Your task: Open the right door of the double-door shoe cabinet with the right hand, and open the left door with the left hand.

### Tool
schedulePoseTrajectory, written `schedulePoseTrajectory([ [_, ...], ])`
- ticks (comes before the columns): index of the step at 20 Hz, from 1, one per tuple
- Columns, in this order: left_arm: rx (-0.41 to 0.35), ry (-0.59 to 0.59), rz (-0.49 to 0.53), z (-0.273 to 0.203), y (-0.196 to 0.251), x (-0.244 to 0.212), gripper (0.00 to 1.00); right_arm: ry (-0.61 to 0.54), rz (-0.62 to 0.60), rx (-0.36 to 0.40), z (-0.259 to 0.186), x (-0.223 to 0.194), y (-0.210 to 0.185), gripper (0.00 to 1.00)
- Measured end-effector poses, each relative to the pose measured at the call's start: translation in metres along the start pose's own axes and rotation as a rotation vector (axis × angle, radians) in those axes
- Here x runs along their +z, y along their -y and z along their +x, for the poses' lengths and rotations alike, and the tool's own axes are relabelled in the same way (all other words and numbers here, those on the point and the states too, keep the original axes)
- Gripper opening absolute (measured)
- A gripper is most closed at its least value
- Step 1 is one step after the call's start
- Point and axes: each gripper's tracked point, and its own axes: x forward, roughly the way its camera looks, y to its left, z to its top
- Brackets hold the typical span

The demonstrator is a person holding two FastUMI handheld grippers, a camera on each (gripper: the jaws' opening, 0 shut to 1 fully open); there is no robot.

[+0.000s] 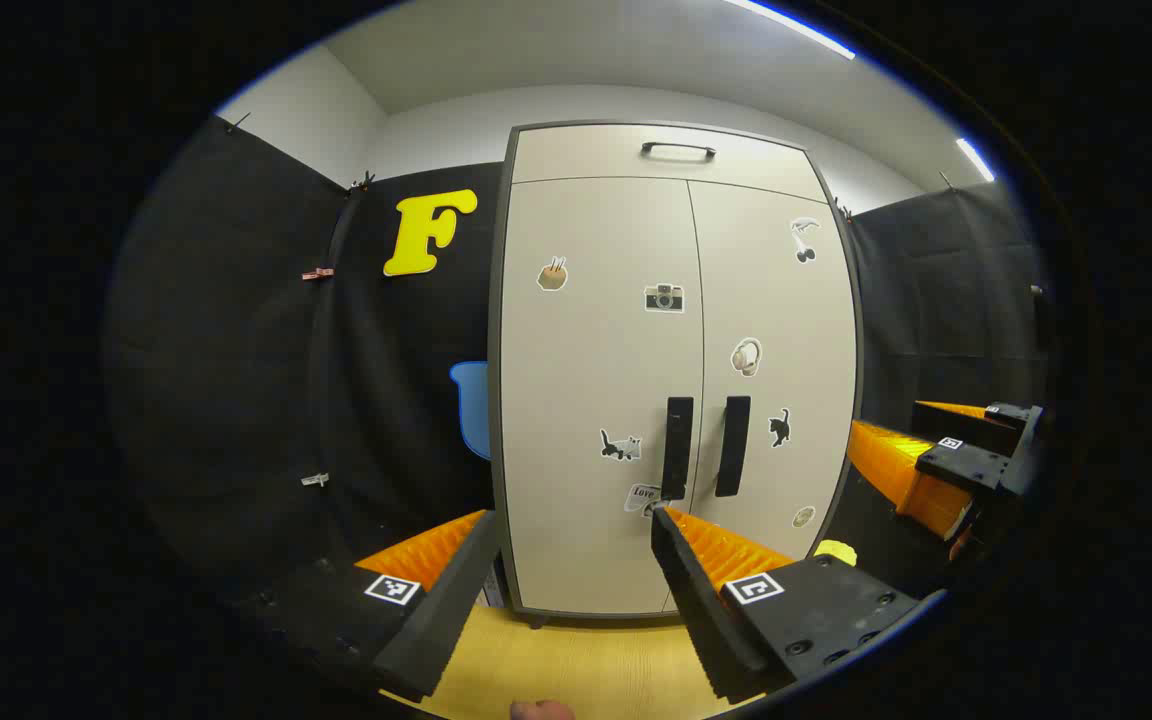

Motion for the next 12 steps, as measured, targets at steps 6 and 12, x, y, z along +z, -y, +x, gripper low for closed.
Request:
schedulePoseTrajectory([
  [6, -0.016, -0.009, 0.006, 0.001, 0.005, -0.003, 0.95, -0.042, 0.007, -0.026, 0.000, -0.012, 0.008, 0.97],
  [12, -0.037, 0.003, -0.016, 0.002, 0.006, 0.000, 0.95, -0.040, -0.014, -0.045, -0.001, -0.012, 0.013, 0.97],
])
